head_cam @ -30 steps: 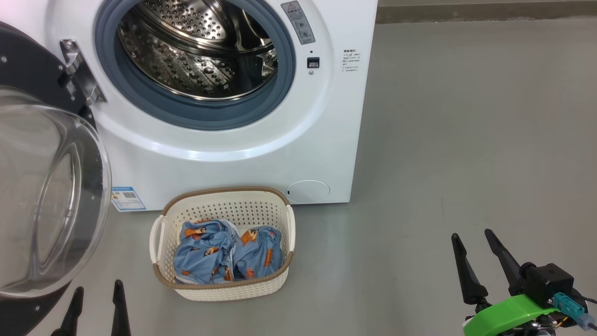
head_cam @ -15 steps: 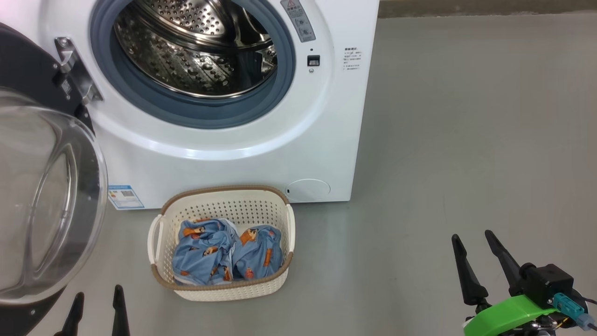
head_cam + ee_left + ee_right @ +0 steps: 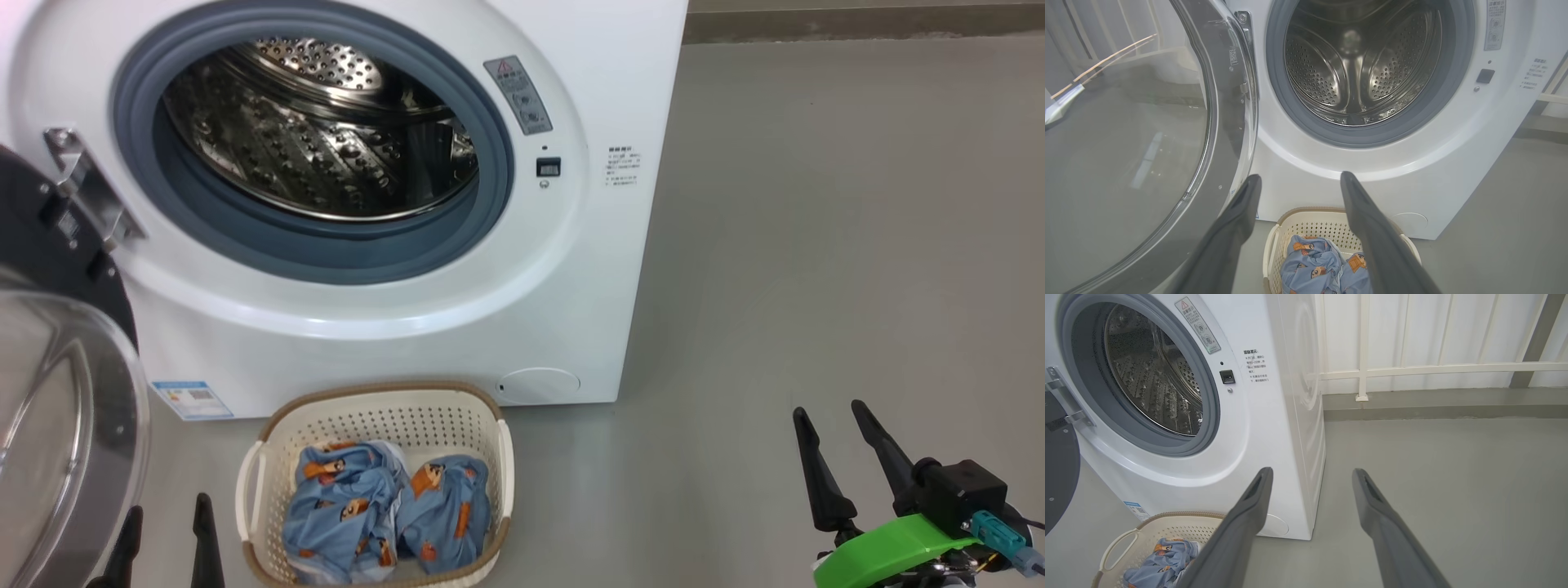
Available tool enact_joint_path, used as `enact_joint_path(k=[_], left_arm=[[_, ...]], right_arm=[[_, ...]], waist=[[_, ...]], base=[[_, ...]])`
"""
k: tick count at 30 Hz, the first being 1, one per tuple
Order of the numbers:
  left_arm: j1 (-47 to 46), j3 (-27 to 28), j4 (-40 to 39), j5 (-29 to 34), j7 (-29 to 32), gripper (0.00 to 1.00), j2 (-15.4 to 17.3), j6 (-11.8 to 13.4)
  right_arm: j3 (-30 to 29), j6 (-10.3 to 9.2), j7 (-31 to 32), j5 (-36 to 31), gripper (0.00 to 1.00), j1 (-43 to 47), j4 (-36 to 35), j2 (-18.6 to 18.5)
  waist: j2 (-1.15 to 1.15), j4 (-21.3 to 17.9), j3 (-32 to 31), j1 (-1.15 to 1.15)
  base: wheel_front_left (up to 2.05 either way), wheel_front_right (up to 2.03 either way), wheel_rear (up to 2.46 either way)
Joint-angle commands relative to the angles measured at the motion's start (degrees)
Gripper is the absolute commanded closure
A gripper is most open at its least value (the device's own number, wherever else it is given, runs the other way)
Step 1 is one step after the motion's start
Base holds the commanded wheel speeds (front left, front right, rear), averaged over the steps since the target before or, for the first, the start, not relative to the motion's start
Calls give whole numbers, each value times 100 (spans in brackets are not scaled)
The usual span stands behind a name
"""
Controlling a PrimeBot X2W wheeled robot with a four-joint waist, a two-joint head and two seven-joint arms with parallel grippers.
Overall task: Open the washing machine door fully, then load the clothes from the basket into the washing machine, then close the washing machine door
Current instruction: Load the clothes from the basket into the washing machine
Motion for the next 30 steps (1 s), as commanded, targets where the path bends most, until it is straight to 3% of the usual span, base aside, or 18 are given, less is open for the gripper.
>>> enact_joint_path(k=[1, 10, 30], left_arm=[[-245, 188, -168, 4, -37, 0, 60, 40], [-265, 140, -174, -35, -37, 0, 60, 30], [-197, -37, -174, -170, -37, 0, 60, 58]], right_arm=[[120, 9, -69, -15, 0, -154, -161, -71], [100, 9, -69, -12, 0, -207, -167, -65], [87, 9, -69, -36, 0, -150, -212, -67]], waist=[[0, 3, 29, 0], [0, 4, 122, 0], [0, -61, 314, 0]], base=[[139, -139, 0], [73, -73, 0], [1, -1, 0]])
